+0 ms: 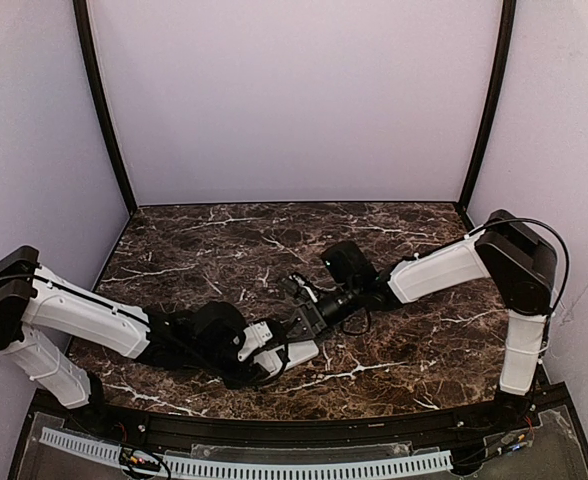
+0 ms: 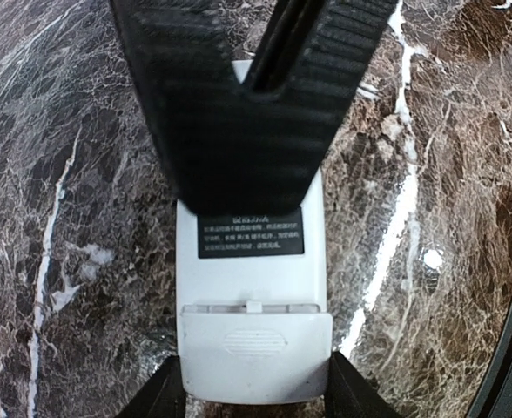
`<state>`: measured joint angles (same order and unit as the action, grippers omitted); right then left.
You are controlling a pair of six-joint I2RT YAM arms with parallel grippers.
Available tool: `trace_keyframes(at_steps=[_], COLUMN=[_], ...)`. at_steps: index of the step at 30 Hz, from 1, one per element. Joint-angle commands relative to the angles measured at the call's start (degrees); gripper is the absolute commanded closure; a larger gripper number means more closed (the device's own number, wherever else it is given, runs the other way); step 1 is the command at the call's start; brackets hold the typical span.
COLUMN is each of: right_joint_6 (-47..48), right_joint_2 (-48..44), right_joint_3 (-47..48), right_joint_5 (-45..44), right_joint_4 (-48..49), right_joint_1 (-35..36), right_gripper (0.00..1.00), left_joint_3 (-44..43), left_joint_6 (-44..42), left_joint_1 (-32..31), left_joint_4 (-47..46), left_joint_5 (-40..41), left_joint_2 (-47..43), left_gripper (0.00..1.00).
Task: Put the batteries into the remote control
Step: Place the battery cover on the remote control without the battery cover.
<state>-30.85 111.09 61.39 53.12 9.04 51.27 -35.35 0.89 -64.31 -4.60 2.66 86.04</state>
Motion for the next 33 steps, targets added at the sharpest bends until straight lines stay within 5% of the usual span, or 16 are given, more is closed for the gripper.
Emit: trace_keyframes(at_steps=[1, 33], right_joint_6=[-1.98, -4.20], right_joint_2=[2.12, 4.29], right_joint_3=[-0.21, -0.79], right_joint_5=[2.14, 3.83], right_joint_4=[4.04, 6.89], right_joint_1=[0.55, 1.82], right_gripper=[0.94, 1.00], left_joint_3=[-1.39, -13.33], left_joint_6=[1.26, -4.48], left_joint_1=[-0.20, 0.39], left_joint_4=[3.16, 22.89], left_joint_5=[-0.08, -1.27], left_joint_2=[0.31, 2.72], left_gripper=[0.49, 0.48])
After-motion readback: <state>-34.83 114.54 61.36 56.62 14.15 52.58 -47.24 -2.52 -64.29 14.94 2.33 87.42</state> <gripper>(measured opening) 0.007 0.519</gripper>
